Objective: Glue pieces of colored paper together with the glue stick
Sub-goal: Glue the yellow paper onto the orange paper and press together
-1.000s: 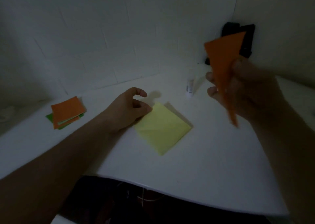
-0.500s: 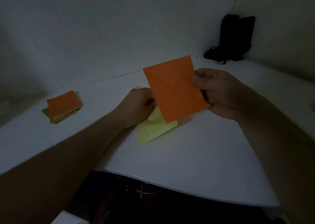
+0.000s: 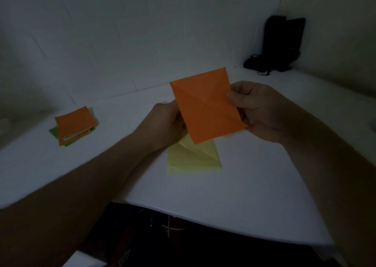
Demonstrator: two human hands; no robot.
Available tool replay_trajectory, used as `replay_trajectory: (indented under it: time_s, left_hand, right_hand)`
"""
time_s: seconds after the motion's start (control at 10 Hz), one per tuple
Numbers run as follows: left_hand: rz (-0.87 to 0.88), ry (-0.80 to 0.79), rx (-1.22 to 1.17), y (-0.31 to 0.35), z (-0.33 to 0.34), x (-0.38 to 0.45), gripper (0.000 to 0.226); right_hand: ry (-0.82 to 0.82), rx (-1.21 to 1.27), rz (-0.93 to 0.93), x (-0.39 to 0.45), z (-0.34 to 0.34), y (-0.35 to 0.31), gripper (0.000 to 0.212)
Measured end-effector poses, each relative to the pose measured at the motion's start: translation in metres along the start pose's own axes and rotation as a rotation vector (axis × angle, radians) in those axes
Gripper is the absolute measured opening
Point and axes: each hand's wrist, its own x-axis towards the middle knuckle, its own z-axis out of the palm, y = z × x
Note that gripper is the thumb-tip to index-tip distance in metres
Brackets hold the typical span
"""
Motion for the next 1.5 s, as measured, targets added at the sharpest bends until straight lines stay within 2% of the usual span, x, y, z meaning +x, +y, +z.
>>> replay_trajectory:
  time_s: [0.1, 0.3, 0.4, 0.5, 0.6, 0.7, 0.8, 0.9, 1.0, 1.1, 1.2, 1.3, 1.4, 1.5]
  left_hand:
    - [-0.039, 0.011, -0.221, -0.019, -0.006, 0.011, 0.015]
    - [-0.172, -0.137, -0.498, -0.052, -0.039, -0.003, 0.072]
    - [-0.17, -0.202, -0.441, -0.06, -0.044, -0.024, 0.068]
    - [-0.147, -0.176, -0.307, -0.058, -0.042, -0.042, 0.038]
    - [-0.101, -0.153, -0.296, -0.055, -0.035, -0.052, 0.026]
    - [-0.11, -0.119, -0.326, -0.055, -0.031, -0.057, 0.026]
    - [-0.09, -0.087, -0.321, -0.058, -0.029, -0.06, 0.034]
    - [-0.067, -0.082, -0.318, -0.057, -0.027, -0.061, 0.035]
    - [-0.023, -0.081, -0.344, -0.059, -0.026, -0.06, 0.029]
    - [0.003, -0.088, -0.381, -0.062, -0.025, -0.061, 0.019]
    - [0.06, -0.111, -0.357, -0.064, -0.024, -0.062, 0.014]
    - [0.061, -0.099, -0.365, -0.066, -0.022, -0.063, 0.02]
    - [0.07, -0.099, -0.311, -0.067, -0.023, -0.061, 0.012]
    - [0.058, -0.106, -0.24, -0.069, -0.023, -0.06, 0.014]
  right_hand:
    - [-0.032, -0.083, -0.003, -0.003, 0.002, -0.001, 0.012]
    - [-0.08, -0.181, 0.059, -0.002, 0.005, 0.006, 0.013]
    - [-0.1, -0.166, 0.063, -0.001, 0.006, 0.007, 0.017]
    - [-0.145, -0.192, 0.079, -0.003, 0.008, 0.007, 0.016]
    - [-0.184, -0.217, 0.112, -0.006, 0.011, 0.006, 0.022]
    - [-0.186, -0.276, 0.145, -0.007, 0.013, 0.005, 0.037]
    - [-0.217, -0.418, 0.206, -0.01, 0.014, 0.004, 0.036]
    - [-0.288, -0.564, 0.266, -0.013, 0.016, 0.002, 0.007]
    - [-0.351, -0.649, 0.304, -0.016, 0.019, 0.0, 0.006]
    - [-0.284, -0.667, 0.265, -0.013, 0.019, 0.002, 0.002]
    - [-0.226, -0.641, 0.26, -0.012, 0.019, 0.002, 0.005]
    - [-0.252, -0.659, 0.288, -0.012, 0.02, 0.001, 0.007]
    - [-0.282, -0.677, 0.287, -0.015, 0.021, -0.001, 0.015]
    - [-0.323, -0.68, 0.286, -0.016, 0.022, -0.001, 0.035]
